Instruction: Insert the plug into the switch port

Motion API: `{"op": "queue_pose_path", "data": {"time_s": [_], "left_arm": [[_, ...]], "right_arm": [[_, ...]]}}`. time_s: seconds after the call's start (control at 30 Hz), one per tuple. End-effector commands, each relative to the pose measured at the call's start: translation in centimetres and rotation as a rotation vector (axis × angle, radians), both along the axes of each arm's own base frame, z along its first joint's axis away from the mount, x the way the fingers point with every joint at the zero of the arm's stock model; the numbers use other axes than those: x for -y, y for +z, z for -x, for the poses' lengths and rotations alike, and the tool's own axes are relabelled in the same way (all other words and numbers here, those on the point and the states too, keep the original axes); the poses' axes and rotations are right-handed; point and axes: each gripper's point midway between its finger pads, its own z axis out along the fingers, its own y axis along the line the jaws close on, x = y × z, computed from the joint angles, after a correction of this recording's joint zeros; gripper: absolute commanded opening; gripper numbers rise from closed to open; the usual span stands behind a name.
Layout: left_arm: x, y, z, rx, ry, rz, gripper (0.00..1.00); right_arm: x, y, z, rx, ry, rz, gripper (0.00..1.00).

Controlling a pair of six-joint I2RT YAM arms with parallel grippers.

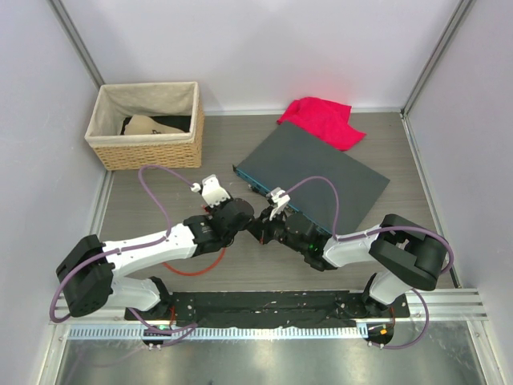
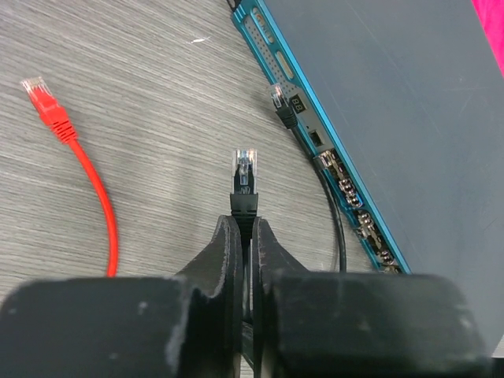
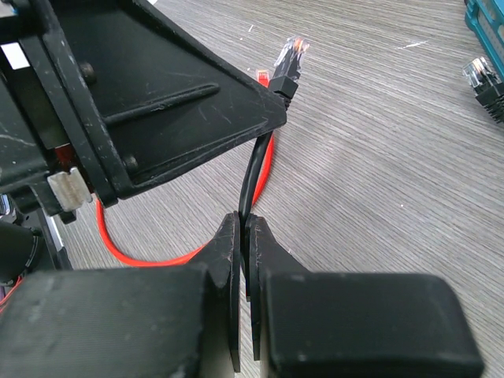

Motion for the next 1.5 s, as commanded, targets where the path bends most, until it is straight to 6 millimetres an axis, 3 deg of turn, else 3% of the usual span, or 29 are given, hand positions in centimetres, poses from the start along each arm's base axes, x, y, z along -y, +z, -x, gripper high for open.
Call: {"op": "queue_pose_path", "data": {"time_s": [0.0, 0.1, 0.2, 0.23, 0.27, 0.3, 0.33, 0.37, 0.4, 0.47, 0.53, 0.57, 0.6, 0.63, 0.67, 0.7, 0.73, 0.77, 0.8, 0.87, 0.9, 0.93, 1.0, 1.1, 1.13, 1.2, 1.23, 1.4, 1.47], "left_arm": [[-0.3, 2.3, -0.7, 0.069, 0.027, 0.008, 0.0], [-1.6, 3.5, -0.4, 0.105, 0.016, -0.034, 0.0], [-3.8, 5.9, 0.0, 0.157, 0.009, -0.104, 0.0], [-4.7, 6.6, 0.1, 0.172, 0.018, -0.132, 0.0], [-5.7, 8.7, 0.2, 0.208, 0.032, -0.119, 0.0], [-7.0, 9.1, 0.6, 0.205, 0.02, -0.198, 0.0], [-9.9, 11.6, 1.0, 0.231, 0.032, -0.282, 0.0], [-11.4, 12.3, 0.9, 0.231, 0.051, -0.312, 0.0], [-13.1, 14.0, 1.5, 0.239, 0.046, -0.369, 0.0], [-15.6, 15.4, 1.6, 0.229, 0.072, -0.428, 0.0], [-15.7, 16.4, 1.7, 0.217, -0.011, -0.475, 0.0], [-15.2, 16.3, 1.7, 0.209, -0.057, -0.487, 0.0], [-13.3, 15.8, 1.7, 0.198, -0.172, -0.471, 0.0], [-11.8, 14.9, 1.3, 0.171, -0.249, -0.496, 0.0], [-10.4, 14.2, 1.3, 0.159, -0.32, -0.489, 0.0], [-7.5, 13.3, 1.6, 0.155, -0.466, -0.437, 0.0], [-6.0, 11.6, 1.4, 0.118, -0.536, -0.44, 0.0], [-4.7, 10.7, 1.4, 0.106, -0.596, -0.427, 0.0], [-3.4, 10.5, 1.3, 0.121, -0.637, -0.401, 0.0], [-0.8, 8.5, 1.7, 0.089, -0.76, -0.385, 0.0], [0.1, 8.4, 1.6, 0.1, -0.786, -0.378, 0.0], [1.4, 7.1, 2.0, 0.073, -0.84, -0.386, 0.0], [3.5, 6.7, 2.4, 0.091, -0.906, -0.391, 0.0], [6.5, 5.3, 2.9, 0.091, -0.986, -0.383, 0.0], [7.3, 5.0, 3.3, 0.086, -1.016, -0.368, 0.0], [9.0, 3.8, 3.5, 0.071, -1.053, -0.367, 0.0], [9.7, 3.4, 3.6, 0.067, -1.068, -0.366, 0.0], [13.0, 0.9, 4.4, 0.032, -1.145, -0.37, 0.0], [13.9, 0.3, 4.6, 0.026, -1.161, -0.363, 0.0]], "right_arm": [[-0.5, 3.4, -0.1, 0.085, 0.012, -0.076, 0.02], [-0.4, 3.9, -0.1, 0.101, 0.022, -0.061, 0.26], [-0.2, 4.4, -0.2, 0.114, 0.016, -0.031, 0.41], [0.0, 5.5, -0.6, 0.131, -0.002, -0.038, 0.44], [0.3, 5.2, -0.7, 0.125, -0.015, -0.01, 0.47], [0.3, 5.8, -1.1, 0.139, -0.028, -0.002, 0.52], [1.4, 6.7, -2.4, 0.158, -0.087, 0.039, 0.58], [2.3, 6.0, -3.1, 0.144, -0.129, 0.095, 0.6], [2.6, 6.9, -3.7, 0.155, -0.152, 0.103, 0.62], [4.7, 6.9, -5.4, 0.14, -0.22, 0.163, 0.66], [6.8, 7.2, -7.1, 0.102, -0.288, 0.192, 0.7], [9.3, 7.6, -9.2, 0.082, -0.363, 0.192, 0.72], [10.0, 8.5, -10.2, 0.07, -0.378, 0.18, 0.74], [11.6, 7.8, -10.8, 0.03, -0.411, 0.214, 0.75], [14.7, 7.9, -12.8, 0.011, -0.496, 0.224, 0.77], [15.8, 8.5, -13.7, 0.008, -0.521, 0.223, 0.82], [17.6, 8.0, -14.4, -0.022, -0.56, 0.25, 0.83], [19.0, 8.0, -15.1, -0.031, -0.584, 0.262, 0.85], [21.8, 8.2, -16.4, -0.05, -0.638, 0.259, 0.89], [24.8, 7.3, -17.2, -0.111, -0.693, 0.267, 0.91], [28.2, 6.9, -18.3, -0.145, -0.766, 0.258, 0.92], [29.0, 6.4, -18.5, -0.175, -0.759, 0.246, 0.92], [33.1, 5.4, -19.7, -0.239, -0.836, 0.208, 0.93], [36.7, 4.6, -20.9, -0.283, -0.901, 0.18, 0.93], [38.6, 3.1, -21.3, -0.325, -0.933, 0.178, 0.93], [40.1, 2.6, -22.2, -0.344, -0.953, 0.164, 0.93], [41.2, 1.0, -22.4, -0.385, -0.96, 0.164, 0.93], [41.9, -1.4, -23.1, -0.45, -0.915, 0.154, 0.93], [41.3, -2.2, -22.9, -0.476, -0.875, 0.157, 0.92]]}}
